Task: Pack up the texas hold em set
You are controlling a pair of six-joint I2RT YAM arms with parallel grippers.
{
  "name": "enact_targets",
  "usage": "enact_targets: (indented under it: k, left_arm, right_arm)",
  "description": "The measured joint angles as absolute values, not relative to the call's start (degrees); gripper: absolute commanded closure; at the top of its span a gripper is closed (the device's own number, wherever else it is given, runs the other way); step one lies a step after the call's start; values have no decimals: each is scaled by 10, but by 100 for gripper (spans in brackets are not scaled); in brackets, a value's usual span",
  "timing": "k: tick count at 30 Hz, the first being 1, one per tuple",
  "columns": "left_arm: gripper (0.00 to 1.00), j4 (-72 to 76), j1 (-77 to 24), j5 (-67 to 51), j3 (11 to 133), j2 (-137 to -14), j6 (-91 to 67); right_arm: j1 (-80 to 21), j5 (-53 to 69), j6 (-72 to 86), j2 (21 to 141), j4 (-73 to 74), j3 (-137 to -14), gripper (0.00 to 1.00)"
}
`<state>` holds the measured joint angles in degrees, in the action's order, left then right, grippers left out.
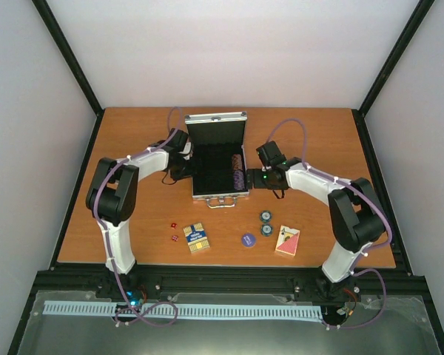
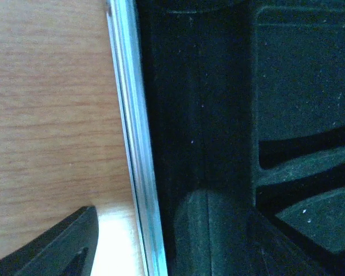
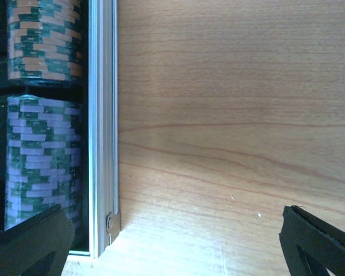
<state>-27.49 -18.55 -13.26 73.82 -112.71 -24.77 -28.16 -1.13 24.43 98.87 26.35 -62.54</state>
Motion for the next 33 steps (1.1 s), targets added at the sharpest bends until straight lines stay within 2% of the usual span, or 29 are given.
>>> enact_targets:
  k: [3,6,17,24,33]
  left_arm:
    - [7,-277,-186,-140,740,-1123,-239]
    - [1,-286,-187,-144,740,-1118,-232]
    - [0,-339,-187,-137,753,-1065,-222]
    - [0,-354,-187,-137,752,-984,-214]
    - [0,-373,-187,-135,709,-939,-211]
  right_arm:
    - [-282,-13,236,975,282,-625,0]
    - [-282,-14,228,955,305,-625,0]
    - [-284,-18,195,888,407,-591,4]
    - [-306,-3,185,858,451,-557,12]
    - [-347,7,184,881,462,-554,20]
